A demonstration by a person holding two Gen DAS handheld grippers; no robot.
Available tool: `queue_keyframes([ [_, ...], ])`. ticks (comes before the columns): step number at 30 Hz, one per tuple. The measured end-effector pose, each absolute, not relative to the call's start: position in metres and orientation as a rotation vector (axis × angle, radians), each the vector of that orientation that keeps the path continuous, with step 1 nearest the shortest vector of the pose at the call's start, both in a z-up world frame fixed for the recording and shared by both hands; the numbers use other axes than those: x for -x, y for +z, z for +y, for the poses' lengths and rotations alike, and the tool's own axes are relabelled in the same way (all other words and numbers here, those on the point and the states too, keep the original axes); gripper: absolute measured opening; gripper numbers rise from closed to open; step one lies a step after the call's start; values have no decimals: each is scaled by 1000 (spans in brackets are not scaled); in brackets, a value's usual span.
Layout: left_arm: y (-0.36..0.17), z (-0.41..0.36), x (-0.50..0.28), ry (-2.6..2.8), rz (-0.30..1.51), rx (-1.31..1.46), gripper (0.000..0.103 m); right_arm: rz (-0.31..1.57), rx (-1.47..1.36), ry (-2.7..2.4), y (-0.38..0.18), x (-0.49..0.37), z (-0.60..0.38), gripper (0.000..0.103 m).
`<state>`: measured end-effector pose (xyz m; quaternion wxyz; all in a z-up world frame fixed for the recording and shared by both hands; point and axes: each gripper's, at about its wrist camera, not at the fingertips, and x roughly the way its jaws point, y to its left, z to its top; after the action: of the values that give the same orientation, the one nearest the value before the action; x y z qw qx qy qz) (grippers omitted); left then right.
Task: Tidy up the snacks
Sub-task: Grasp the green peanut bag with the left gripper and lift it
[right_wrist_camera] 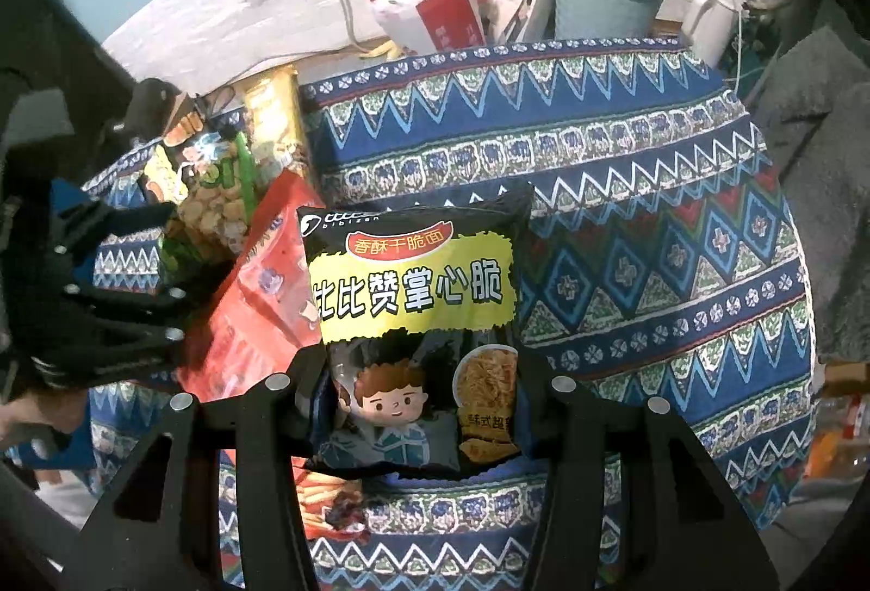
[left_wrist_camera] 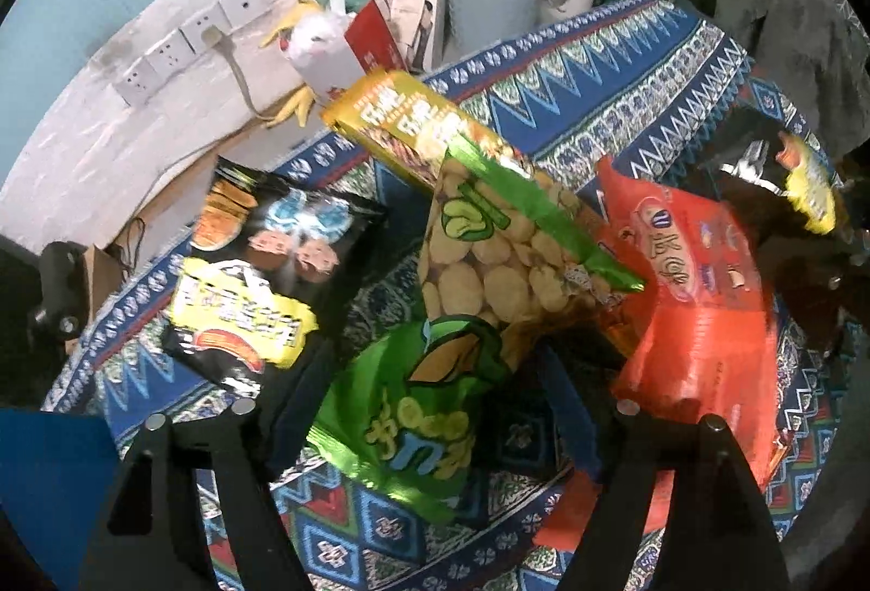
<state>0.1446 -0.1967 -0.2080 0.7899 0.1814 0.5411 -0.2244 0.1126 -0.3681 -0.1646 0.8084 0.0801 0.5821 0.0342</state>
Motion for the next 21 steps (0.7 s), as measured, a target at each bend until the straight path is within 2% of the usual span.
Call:
queue_keyframes([
  [2,-210,-198,-144,-480,1170,-392,65,1242,-167,74,-163,-114,-367,49],
  [3,-211,-198,-143,-479,1172,-392,48,1240,-166,74,-163,-114,-366,49],
  [7,-208,-193,-142,-472,1186,-362,36,1239,-158,74,-162,-114,-363,49],
  [21,-169,-160,-111,-400,1164,-314,33,1186,-121,89,-140,-116,-343,49],
])
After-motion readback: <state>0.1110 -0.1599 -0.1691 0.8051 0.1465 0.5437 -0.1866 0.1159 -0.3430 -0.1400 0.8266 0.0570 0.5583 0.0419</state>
